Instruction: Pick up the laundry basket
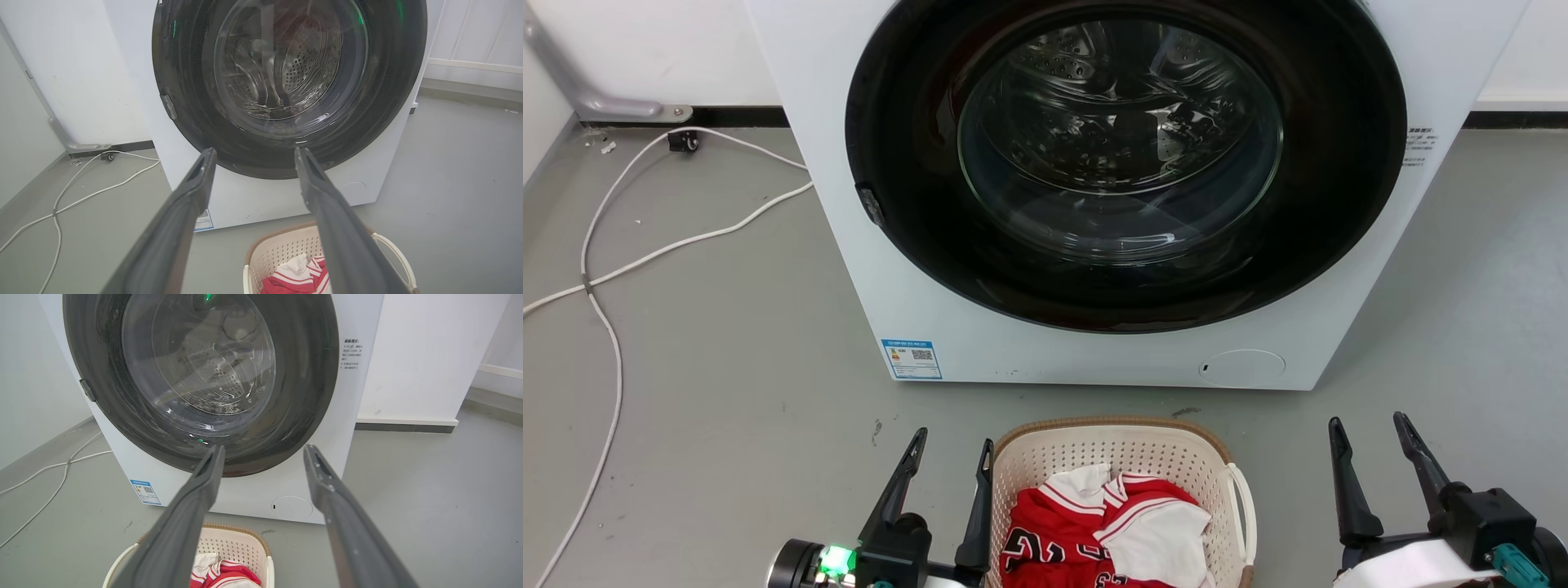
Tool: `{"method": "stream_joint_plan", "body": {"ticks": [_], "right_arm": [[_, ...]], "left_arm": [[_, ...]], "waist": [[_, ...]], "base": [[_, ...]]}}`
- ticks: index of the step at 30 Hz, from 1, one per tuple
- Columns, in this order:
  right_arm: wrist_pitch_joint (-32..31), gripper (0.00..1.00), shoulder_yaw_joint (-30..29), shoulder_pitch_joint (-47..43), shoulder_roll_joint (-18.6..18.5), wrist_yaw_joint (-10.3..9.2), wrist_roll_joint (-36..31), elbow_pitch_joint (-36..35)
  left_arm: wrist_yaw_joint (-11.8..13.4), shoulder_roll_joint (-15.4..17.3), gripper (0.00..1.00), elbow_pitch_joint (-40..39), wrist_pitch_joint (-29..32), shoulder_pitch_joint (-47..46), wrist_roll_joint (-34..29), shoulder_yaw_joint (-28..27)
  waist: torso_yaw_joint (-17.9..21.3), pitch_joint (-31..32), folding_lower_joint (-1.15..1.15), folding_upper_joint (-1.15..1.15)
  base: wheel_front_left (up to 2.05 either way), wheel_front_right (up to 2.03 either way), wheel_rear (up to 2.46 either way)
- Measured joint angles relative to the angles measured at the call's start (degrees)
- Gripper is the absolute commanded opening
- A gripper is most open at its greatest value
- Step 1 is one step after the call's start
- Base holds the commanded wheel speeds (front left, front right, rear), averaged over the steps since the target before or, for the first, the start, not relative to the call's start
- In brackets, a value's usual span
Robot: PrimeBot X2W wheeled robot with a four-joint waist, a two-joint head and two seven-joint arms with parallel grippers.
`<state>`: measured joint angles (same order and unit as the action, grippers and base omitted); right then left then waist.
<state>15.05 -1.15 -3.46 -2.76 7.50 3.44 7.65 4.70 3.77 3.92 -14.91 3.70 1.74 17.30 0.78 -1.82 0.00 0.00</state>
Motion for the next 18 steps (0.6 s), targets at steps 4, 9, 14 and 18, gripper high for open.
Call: {"method": "stream_joint_plan", "body": {"ticks": [4,9,14,18], "right_arm": [[0.0,1.0,0.0,0.0,0.0,0.0,0.1,0.0],[0.0,1.0,0.0,0.0,0.0,0.0,0.1,0.0],[0.0,1.0,0.0,0.0,0.0,0.0,0.1,-0.1],[0.0,1.0,-0.2,0.1,0.0,0.0,0.1,0.2]], "left_arm": [[-0.3,-0.1,1.0,0.1,0.0,0.1,-0.1,-0.3],[-0.7,-0.3,1.0,0.1,0.0,0.1,-0.1,-0.6],[-0.8,-0.5,1.0,0.1,0.0,0.2,-0.1,-0.9],[-1.1,-0.6,1.0,0.6,-0.1,0.1,0.0,-1.3]], "waist": [[0.0,-0.1,0.0,0.0],[-0.2,-0.2,0.0,0.0],[-0.2,-0.5,0.0,0.0],[-0.2,-1.6,0.0,0.0]], "base": [[0.0,0.0,0.0],[0.0,0.0,0.0],[0.0,0.0,0.0],[0.0,0.0,0.0]]}}
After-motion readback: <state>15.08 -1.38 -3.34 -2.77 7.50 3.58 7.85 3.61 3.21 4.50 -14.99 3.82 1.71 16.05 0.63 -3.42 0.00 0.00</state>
